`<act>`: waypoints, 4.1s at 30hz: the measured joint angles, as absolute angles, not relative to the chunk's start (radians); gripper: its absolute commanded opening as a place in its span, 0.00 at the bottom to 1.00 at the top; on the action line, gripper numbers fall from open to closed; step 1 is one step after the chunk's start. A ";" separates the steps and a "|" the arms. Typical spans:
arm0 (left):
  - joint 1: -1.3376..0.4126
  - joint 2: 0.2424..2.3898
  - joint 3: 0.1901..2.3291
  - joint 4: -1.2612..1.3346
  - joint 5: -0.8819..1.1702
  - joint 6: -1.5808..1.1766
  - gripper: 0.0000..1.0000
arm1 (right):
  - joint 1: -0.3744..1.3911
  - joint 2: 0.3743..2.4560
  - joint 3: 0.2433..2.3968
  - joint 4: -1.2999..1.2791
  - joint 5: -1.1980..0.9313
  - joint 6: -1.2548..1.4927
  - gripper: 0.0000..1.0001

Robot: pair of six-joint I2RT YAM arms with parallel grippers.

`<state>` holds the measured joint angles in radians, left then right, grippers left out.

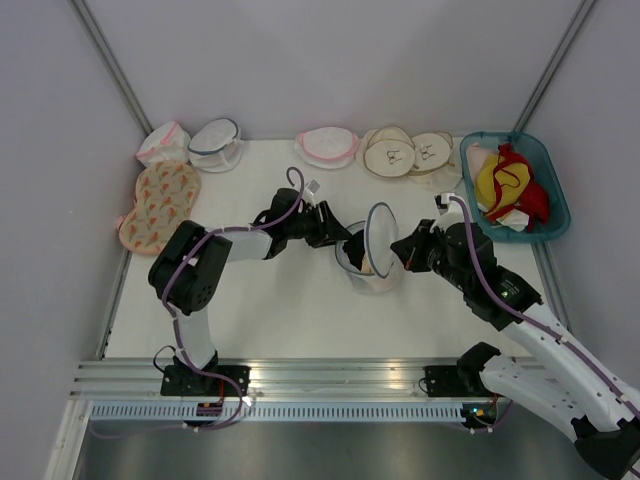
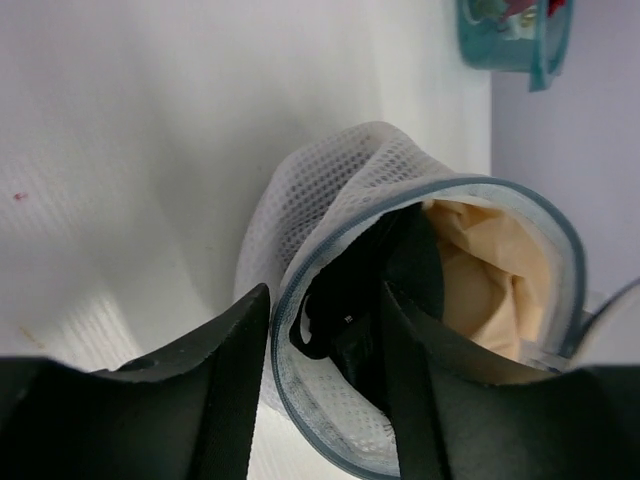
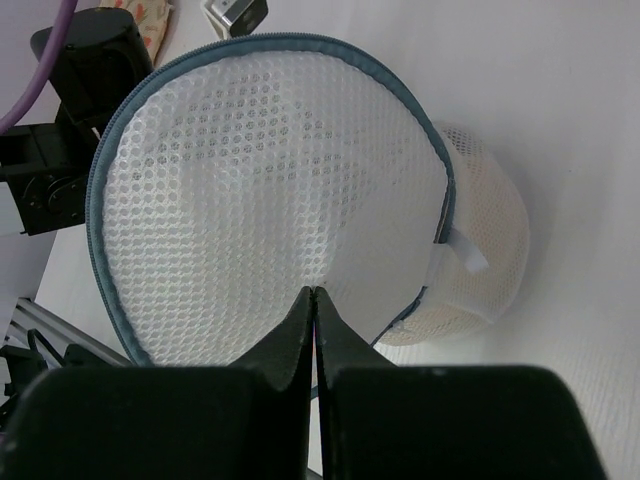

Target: Unzip the laundry bag and remove the bra

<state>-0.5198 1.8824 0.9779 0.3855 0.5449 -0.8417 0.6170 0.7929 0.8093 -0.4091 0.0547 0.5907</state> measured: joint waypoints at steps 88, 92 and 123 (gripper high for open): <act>-0.432 1.201 0.621 -0.042 0.402 -0.700 0.02 | 0.845 1.408 1.111 -0.281 0.047 0.310 0.00; -0.432 1.201 0.621 -0.042 0.401 -0.702 0.02 | 0.814 1.199 1.119 -0.331 0.027 0.314 0.00; -0.431 1.214 0.622 -0.016 0.471 -0.732 0.02 | -0.164 1.728 1.448 -0.474 0.805 0.546 0.61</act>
